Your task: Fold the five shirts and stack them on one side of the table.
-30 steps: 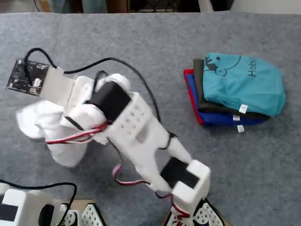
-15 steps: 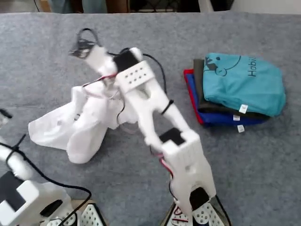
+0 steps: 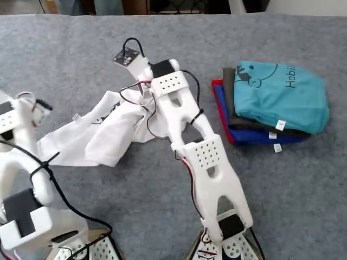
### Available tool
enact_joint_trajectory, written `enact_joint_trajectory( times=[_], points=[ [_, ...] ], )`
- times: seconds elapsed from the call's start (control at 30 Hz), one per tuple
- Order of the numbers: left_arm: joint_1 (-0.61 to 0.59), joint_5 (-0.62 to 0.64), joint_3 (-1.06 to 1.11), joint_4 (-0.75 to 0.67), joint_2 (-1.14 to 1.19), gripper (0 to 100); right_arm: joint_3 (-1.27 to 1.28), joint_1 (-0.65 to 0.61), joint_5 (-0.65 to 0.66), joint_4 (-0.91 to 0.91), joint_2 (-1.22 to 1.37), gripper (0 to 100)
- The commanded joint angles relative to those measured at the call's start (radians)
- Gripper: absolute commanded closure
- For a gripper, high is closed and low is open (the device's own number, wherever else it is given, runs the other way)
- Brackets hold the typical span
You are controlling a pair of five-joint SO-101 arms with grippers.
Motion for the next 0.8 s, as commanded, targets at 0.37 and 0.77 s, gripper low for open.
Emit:
enact_joint_trajectory(
  times=[0.37, 0.77],
  points=[
    [-0.002, 0.184, -0.065, -0.153, 0.310, 83, -0.455, 0.126, -0.032, 0.172, 0.059, 64.3],
    [-0.081, 0.181, -0.209, -0.058, 0.400, 91, -0.380, 0.118, -0.104, 0.287, -0.147, 84.0]
  ],
)
